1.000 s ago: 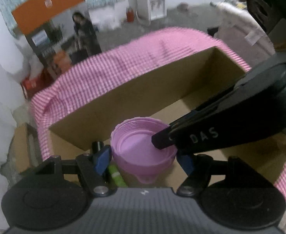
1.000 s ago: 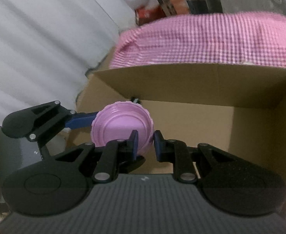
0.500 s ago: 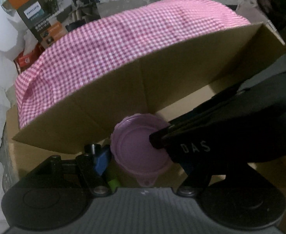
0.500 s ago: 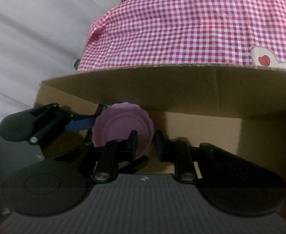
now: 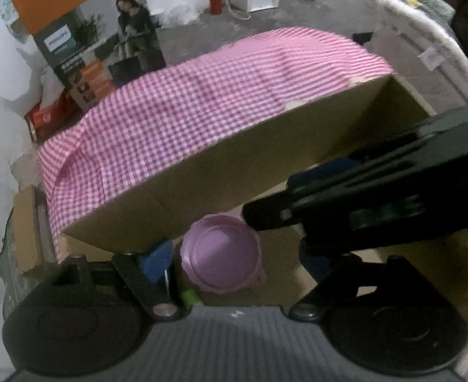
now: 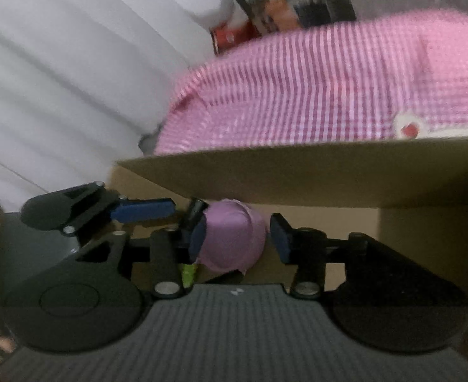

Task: Organize rigid objects
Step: 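Lower the purple lid into the box and open the right tool, then move the right tool to the black tape roll and grasp it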

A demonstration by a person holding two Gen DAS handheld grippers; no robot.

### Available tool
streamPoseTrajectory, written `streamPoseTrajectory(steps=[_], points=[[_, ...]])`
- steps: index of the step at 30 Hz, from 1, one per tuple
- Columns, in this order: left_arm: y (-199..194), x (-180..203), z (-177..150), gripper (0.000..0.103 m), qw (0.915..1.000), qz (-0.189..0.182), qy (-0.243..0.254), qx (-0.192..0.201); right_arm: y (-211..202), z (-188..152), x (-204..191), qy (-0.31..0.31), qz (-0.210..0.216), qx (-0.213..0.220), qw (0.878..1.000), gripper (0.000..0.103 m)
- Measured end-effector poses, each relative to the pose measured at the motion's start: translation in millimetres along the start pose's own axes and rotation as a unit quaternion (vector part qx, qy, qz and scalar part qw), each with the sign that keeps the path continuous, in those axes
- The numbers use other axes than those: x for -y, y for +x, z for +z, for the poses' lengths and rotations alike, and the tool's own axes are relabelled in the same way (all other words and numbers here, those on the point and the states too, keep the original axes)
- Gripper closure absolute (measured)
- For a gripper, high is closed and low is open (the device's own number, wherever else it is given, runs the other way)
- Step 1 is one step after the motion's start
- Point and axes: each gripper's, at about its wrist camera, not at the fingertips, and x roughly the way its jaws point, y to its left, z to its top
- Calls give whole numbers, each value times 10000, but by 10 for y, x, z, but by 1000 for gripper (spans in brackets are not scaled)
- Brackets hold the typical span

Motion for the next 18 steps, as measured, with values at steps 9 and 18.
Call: streamPoseTrajectory(steps=[9,18], points=[[-1055,148,-286,14,9962,43,-98,863,-1531,-666,-330,-600,39,1669,9841,56],[-1629,525,-1427,6,9842,-310,14,1743,-2222,-1894,-419,-959,291,2166,9711,51]])
